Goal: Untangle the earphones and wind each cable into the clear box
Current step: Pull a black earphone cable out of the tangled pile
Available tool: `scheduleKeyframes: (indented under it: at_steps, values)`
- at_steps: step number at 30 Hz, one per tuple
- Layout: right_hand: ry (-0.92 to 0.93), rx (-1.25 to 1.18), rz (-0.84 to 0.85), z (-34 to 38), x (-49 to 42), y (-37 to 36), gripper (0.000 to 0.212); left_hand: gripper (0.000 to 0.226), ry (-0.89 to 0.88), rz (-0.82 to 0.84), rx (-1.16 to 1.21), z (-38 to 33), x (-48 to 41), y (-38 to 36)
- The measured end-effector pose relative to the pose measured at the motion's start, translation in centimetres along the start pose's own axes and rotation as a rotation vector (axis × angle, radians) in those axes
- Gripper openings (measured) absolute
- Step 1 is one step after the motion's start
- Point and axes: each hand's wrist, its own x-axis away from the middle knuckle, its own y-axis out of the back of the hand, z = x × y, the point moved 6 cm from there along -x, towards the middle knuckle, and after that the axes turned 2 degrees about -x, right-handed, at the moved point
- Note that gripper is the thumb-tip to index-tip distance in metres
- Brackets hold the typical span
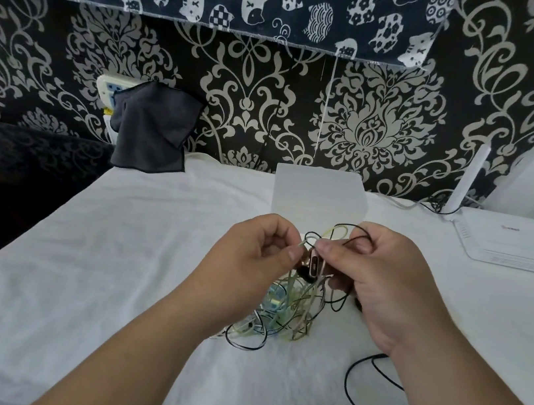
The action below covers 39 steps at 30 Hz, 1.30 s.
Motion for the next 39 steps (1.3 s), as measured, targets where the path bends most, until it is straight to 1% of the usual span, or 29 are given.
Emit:
scheduleKeyframes:
  at_steps: [5,8,10,12,14,19,20,22,25,28,31,36,39]
  values:
    - [0.003,0.016,-0.015,-0.1,0.0,-0.1,0.048,0.012,0.069,0.043,-0.049,0.3,0.4,-0.3]
    - [-0.006,0.011,0.013,0.0,0.1,-0.2,0.046,0.018,0.081,-0.027,-0.07,0.4,0.4,-0.1]
    - [-0.006,0.033,0.027,0.3,0.1,0.0,0.045,0.022,0.08,-0.08,-0.039,0.4,0.3,0.4]
    - [0.022,0.105,0.005,0.7,0.0,0.6,0.044,0.025,0.087,-0.112,-0.009,0.6,0.2,0.9]
    - [0.049,0.182,-0.005,1.1,-0.2,1.1,0.036,0.025,0.096,-0.132,-0.002,0.7,0.2,1.3]
    - [0.145,0.321,-0.035,1.9,-0.2,1.4,0.026,0.014,0.105,-0.193,-0.067,0.8,0.2,1.6]
    - [0.174,0.339,-0.045,2.2,-0.1,1.4,0.025,0.014,0.103,-0.205,-0.089,0.8,0.1,1.6]
    - [0.241,0.337,-0.063,2.9,0.1,1.2,0.031,0.016,0.1,-0.221,-0.097,0.9,0.1,1.8]
    - [0.286,0.206,-0.073,3.3,0.1,1.5,0.044,0.018,0.11,-0.176,0.024,1.1,0.2,1.7]
    - [0.269,-0.036,-0.144,3.0,-0.5,2.9,0.038,0.018,0.144,-0.137,0.164,1.3,0.2,1.5]
    - [0.243,-0.226,-0.192,2.5,-1.1,3.9,0.039,0.016,0.162,-0.159,0.163,1.5,0.0,1.6]
    - [0.232,-0.283,-0.202,2.4,-1.2,3.9,0.037,0.021,0.073,-0.19,0.07,1.0,-0.1,1.5]
    - [0.19,-0.316,-0.258,2.0,-1.4,4.5,0.037,0.019,0.036,-0.197,0.117,0.4,0.1,1.3]
